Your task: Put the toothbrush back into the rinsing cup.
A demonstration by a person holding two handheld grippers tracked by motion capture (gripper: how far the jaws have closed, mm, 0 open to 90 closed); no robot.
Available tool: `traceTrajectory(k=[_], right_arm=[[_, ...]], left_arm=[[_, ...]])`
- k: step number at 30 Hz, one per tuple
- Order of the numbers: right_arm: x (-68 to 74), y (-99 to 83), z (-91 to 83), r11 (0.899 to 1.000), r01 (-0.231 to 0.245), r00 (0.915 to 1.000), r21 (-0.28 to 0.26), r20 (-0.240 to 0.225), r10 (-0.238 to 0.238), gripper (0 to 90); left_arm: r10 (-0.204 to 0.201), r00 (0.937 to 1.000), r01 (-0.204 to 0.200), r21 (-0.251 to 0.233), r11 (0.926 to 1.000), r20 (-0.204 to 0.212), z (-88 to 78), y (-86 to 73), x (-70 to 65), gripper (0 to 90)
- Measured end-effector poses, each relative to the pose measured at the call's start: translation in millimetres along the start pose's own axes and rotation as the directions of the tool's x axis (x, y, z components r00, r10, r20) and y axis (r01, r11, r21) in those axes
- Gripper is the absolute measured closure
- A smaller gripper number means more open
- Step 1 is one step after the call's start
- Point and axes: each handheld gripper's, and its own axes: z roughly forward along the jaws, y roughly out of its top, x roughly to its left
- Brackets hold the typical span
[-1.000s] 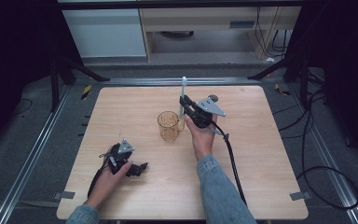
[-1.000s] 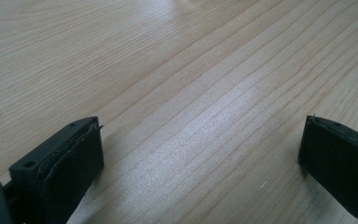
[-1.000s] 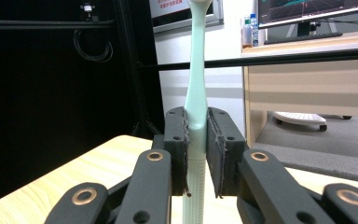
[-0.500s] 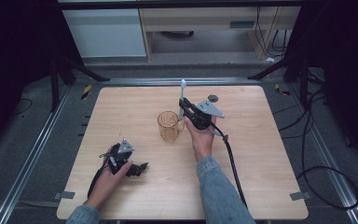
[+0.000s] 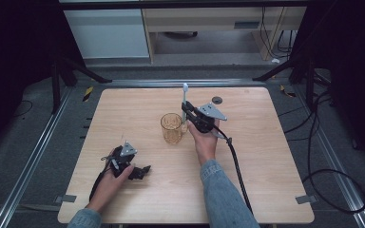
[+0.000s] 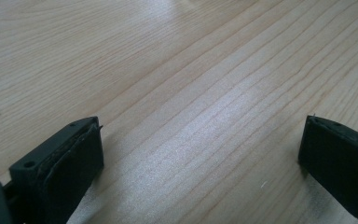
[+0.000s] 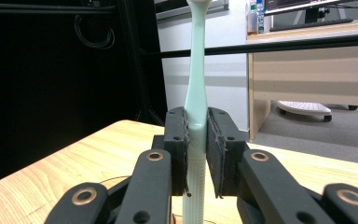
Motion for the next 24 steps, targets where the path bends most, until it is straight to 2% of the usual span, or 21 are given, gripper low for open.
traceTrajectory(k=[24], right_arm=[[-0.1, -8.8, 0.9, 1.0, 0.001, 1.0, 0.013, -0.003, -0.001, 78.8]], left_arm=[[-0.001, 1.0, 0.001, -0.001, 1.0, 0.0, 0.1, 0.0, -0.1, 0.0]])
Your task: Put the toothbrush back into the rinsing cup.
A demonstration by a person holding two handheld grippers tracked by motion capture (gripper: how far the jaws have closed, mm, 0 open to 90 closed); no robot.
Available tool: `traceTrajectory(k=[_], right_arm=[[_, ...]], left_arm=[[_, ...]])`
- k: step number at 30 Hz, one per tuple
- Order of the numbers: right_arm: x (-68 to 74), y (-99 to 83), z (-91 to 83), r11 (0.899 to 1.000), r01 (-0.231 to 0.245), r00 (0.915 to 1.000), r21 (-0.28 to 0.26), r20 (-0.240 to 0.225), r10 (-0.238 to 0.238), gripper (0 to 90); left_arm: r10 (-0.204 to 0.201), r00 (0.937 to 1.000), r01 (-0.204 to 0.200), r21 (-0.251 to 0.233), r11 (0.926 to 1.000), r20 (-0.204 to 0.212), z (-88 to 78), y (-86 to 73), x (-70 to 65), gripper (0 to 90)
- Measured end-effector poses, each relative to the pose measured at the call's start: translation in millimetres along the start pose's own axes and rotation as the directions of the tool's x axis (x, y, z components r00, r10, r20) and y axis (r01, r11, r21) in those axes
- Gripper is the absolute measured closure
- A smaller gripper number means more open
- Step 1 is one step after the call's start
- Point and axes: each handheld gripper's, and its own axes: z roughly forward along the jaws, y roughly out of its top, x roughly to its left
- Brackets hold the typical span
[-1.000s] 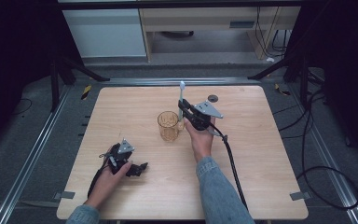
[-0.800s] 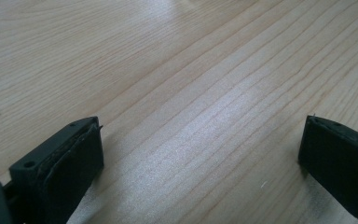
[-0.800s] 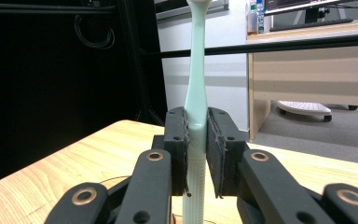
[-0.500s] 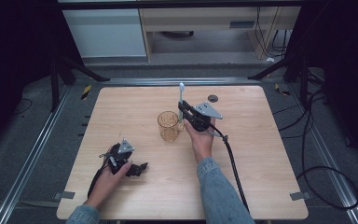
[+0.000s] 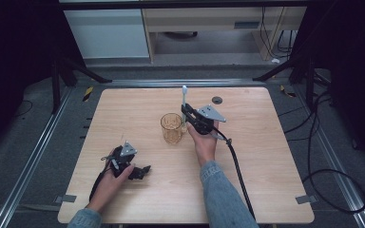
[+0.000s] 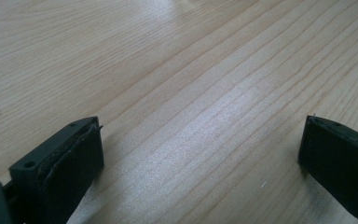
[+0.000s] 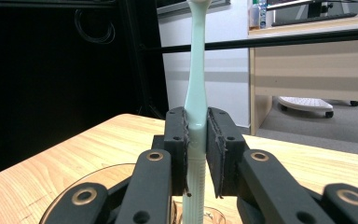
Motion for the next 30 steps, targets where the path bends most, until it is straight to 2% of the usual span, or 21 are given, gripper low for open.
traceTrajectory(k=[30], right_arm=[[-2.3, -13.6, -1.6, 1.0, -0.018, 0.9998, 0.01, 0.003, 0.018, 78.8]], left_arm=[[0.0, 1.0, 0.0, 0.001, 1.0, 0.0, -0.1, 0.0, 0.0, 0.0]])
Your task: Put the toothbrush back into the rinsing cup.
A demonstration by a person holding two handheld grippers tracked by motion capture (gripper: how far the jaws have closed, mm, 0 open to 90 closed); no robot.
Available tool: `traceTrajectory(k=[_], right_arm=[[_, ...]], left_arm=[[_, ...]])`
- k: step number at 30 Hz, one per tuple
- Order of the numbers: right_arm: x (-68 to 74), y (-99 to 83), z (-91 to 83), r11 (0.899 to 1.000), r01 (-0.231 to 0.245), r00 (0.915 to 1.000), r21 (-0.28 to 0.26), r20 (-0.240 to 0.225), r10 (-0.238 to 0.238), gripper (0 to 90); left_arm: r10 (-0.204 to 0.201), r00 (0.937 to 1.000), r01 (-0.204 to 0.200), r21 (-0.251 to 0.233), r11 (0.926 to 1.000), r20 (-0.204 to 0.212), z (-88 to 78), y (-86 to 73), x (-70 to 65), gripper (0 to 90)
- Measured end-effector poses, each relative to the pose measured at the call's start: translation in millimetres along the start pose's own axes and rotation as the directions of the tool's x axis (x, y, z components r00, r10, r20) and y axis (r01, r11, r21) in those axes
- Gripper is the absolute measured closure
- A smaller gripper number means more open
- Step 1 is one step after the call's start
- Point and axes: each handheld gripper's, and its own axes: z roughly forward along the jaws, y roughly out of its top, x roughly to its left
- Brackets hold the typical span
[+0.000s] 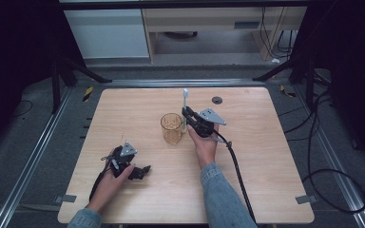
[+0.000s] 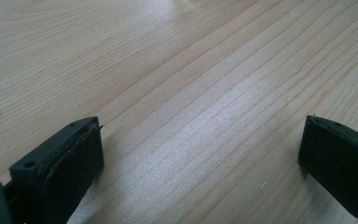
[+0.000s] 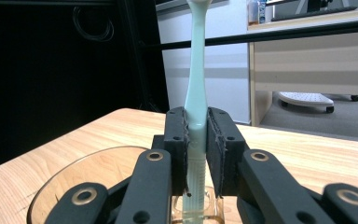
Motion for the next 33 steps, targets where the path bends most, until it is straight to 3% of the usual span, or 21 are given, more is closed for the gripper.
traceTrajectory(k=[12, 33], right_arm=[[1.6, -5.5, 1.3, 0.999, 0.034, 0.9994, 0.002, -0.009, -0.034, 78.8], [-2.5, -12.0, 2.5, 0.999, 0.054, 0.9984, 0.011, -0.019, -0.053, 78.8]], left_arm=[[0.001, 1.0, -0.001, 0.002, 1.0, -0.001, -0.1, 0.0, 0.0, 0.0], [0.001, 1.0, -0.001, 0.002, 1.0, -0.001, -0.2, 0.0, -0.2, 0.0]])
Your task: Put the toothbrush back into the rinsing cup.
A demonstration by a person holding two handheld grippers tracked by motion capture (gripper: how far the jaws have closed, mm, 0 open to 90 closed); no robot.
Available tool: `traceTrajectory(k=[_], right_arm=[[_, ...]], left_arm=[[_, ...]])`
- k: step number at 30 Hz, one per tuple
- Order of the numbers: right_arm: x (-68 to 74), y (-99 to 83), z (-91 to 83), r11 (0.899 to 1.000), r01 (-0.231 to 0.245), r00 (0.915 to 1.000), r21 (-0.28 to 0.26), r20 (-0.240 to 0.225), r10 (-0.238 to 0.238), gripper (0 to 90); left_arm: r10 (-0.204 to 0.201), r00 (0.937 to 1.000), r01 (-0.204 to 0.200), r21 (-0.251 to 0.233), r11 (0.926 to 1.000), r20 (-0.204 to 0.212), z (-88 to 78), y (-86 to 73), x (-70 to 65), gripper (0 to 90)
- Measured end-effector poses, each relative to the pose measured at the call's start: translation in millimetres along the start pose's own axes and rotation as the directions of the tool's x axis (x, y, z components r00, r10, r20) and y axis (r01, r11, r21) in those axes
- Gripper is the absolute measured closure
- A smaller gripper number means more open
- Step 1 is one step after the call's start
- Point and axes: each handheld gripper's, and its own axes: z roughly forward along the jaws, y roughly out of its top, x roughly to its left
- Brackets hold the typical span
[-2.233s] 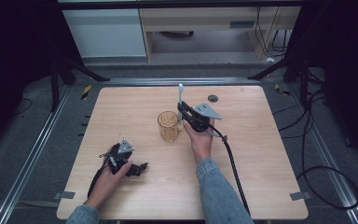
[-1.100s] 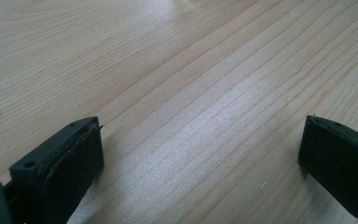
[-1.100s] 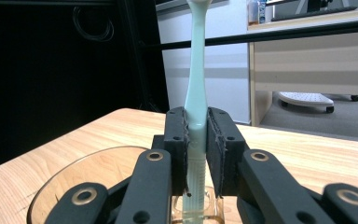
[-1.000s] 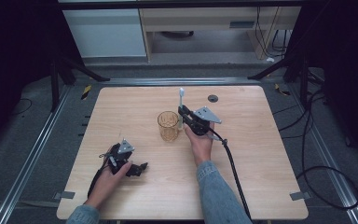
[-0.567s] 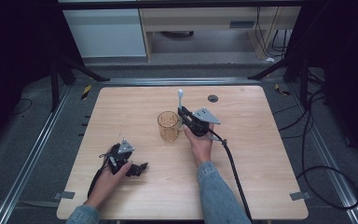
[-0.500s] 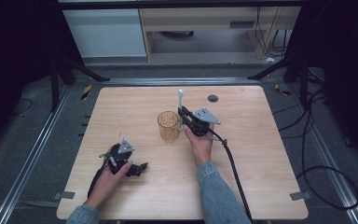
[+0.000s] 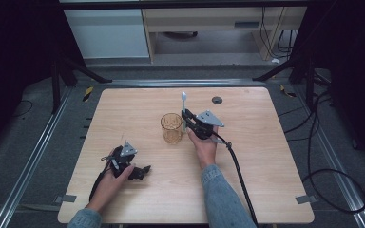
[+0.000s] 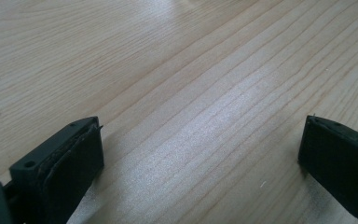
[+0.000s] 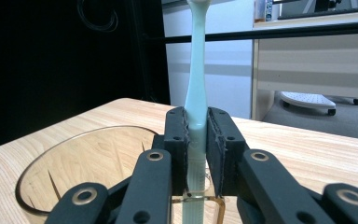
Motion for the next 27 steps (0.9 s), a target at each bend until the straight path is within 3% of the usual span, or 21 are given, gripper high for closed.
traceTrajectory(k=[17, 27], right_arm=[[1.5, -3.3, -0.7, 0.999, 0.026, 0.9997, 0.02, -0.004, -0.026, 78.8], [1.5, -3.3, -1.1, 0.999, 0.018, 0.9998, 0.028, -0.008, -0.018, 78.7]], left_arm=[[-0.001, 1.0, 0.001, 0.0, 1.0, 0.001, 0.0, 0.0, -0.1, 0.0], [-0.001, 1.0, 0.001, 0.0, 1.0, 0.0, 0.0, 0.0, -0.1, 0.0]])
